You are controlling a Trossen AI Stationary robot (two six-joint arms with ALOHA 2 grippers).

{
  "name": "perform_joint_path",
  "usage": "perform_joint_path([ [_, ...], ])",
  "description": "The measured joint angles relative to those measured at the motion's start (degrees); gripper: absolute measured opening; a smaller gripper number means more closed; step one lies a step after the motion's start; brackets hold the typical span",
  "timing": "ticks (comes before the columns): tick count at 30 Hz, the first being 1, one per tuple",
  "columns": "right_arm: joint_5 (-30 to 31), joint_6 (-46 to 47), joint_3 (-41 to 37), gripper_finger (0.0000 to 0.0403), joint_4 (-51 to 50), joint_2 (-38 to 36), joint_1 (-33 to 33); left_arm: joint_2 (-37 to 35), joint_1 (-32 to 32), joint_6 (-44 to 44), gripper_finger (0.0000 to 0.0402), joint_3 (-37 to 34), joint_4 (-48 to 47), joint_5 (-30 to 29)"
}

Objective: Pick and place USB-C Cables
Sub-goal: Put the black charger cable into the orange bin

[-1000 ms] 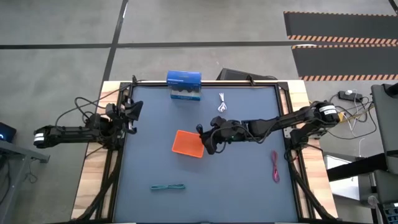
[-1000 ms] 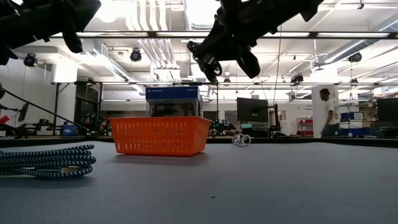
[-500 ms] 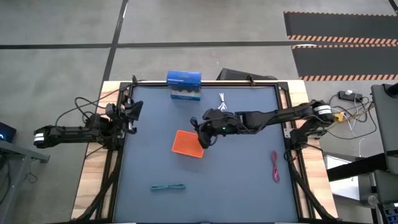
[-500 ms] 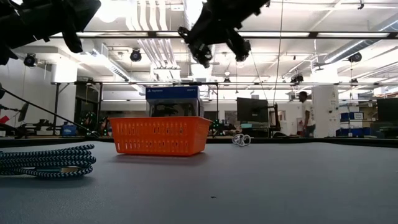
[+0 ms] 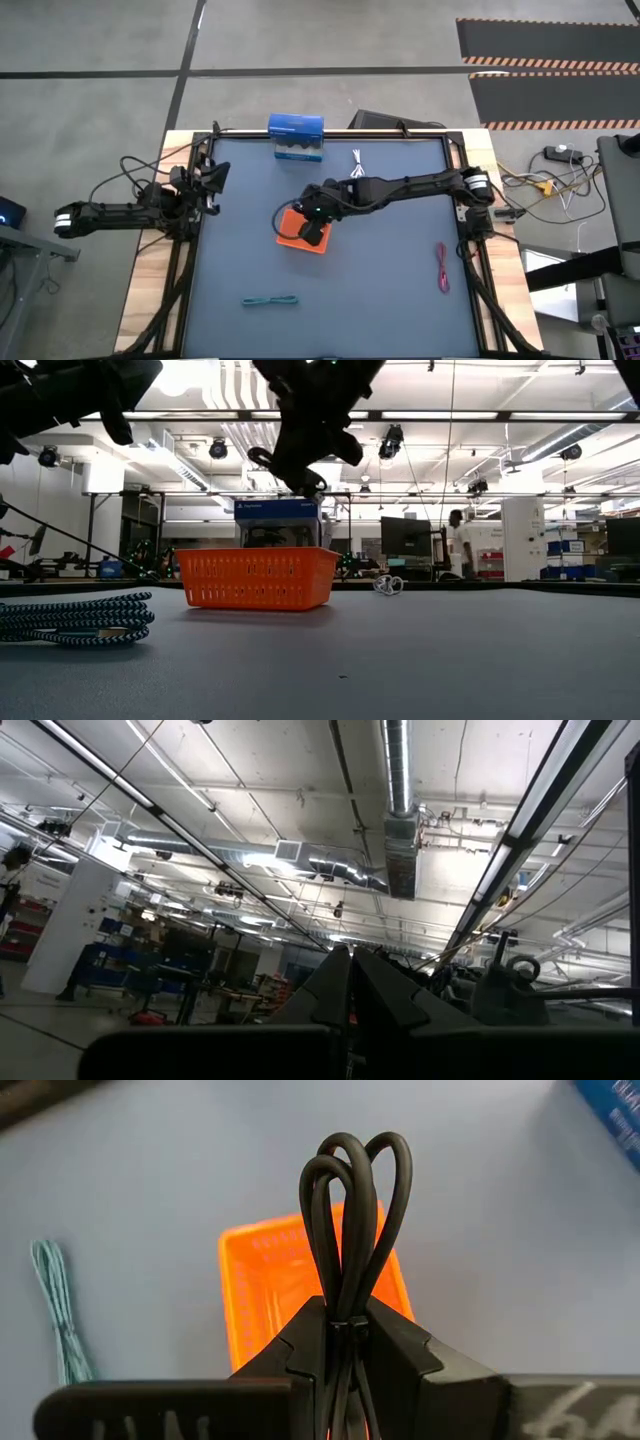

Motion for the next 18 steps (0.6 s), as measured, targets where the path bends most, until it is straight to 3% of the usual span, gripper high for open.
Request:
perform_joint_path([
  [11, -11.4, -1.9, 6.0, 0.0043, -3.3, 7.3, -0.4, -0.2, 0.0, 0.0, 0.0000, 0.0, -0.1, 0.0],
  [18, -12.7, -3.7, 9.6, 0.0043, -3.9, 11.9, -0.8, -0.3, 0.0, -0.1, 0.0000, 0.0, 0.0, 0.0],
])
